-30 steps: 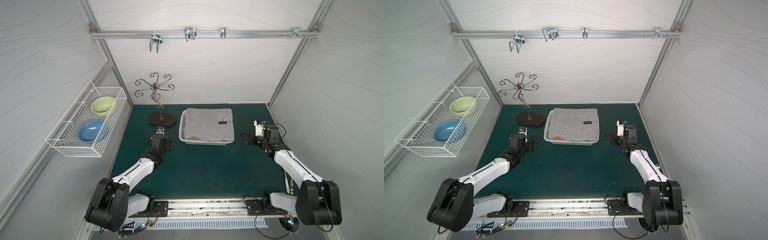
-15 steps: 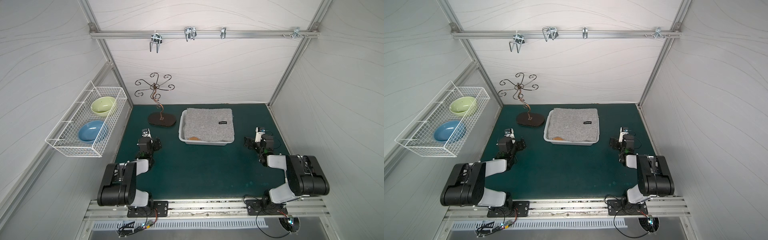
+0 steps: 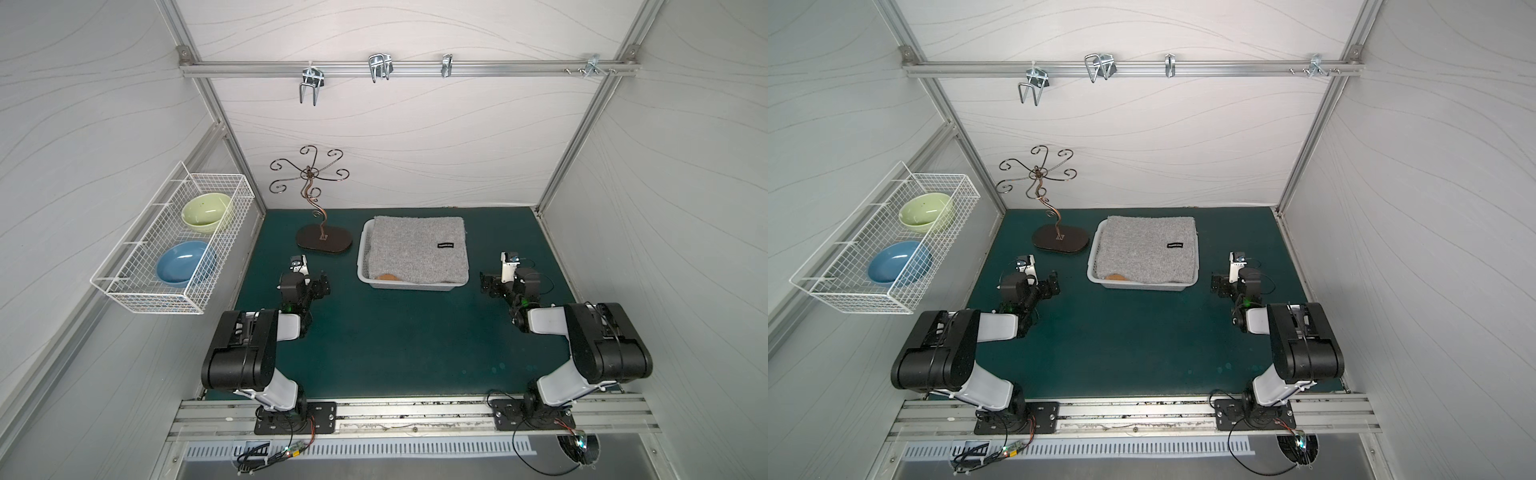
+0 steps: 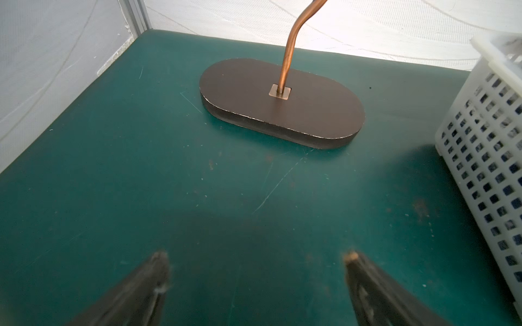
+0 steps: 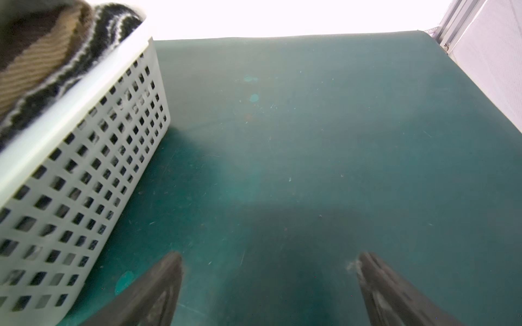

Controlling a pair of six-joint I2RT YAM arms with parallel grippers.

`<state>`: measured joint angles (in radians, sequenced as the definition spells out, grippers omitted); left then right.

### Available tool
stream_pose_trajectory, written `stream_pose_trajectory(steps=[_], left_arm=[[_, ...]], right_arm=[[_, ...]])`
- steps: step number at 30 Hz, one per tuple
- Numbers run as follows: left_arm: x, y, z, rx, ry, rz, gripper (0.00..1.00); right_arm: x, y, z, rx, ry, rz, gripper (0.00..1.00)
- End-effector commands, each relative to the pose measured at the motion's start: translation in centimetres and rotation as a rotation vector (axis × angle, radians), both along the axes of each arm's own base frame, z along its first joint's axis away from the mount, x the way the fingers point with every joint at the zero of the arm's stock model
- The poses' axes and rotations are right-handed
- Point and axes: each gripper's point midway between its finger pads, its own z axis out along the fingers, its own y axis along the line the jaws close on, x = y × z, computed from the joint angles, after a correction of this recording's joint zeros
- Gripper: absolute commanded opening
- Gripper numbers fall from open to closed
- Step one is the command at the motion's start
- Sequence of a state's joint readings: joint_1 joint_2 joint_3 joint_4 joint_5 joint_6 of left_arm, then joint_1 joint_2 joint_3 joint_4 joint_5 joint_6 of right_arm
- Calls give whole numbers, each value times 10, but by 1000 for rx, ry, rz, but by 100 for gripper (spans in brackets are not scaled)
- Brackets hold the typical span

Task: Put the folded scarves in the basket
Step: Reset both arms

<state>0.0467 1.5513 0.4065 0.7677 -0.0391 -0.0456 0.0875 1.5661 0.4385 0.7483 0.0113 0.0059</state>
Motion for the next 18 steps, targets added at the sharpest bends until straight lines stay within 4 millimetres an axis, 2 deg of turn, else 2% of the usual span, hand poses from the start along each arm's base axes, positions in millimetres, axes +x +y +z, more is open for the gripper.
stream_pose_trajectory(steps=[1, 18], left_arm=[[12, -4, 19, 10, -70, -24, 100], [11, -4, 20, 8, -74, -23, 100]], right_arm=[[6, 0, 9, -1, -33, 12, 99], [6, 0, 9, 7, -33, 18, 99]])
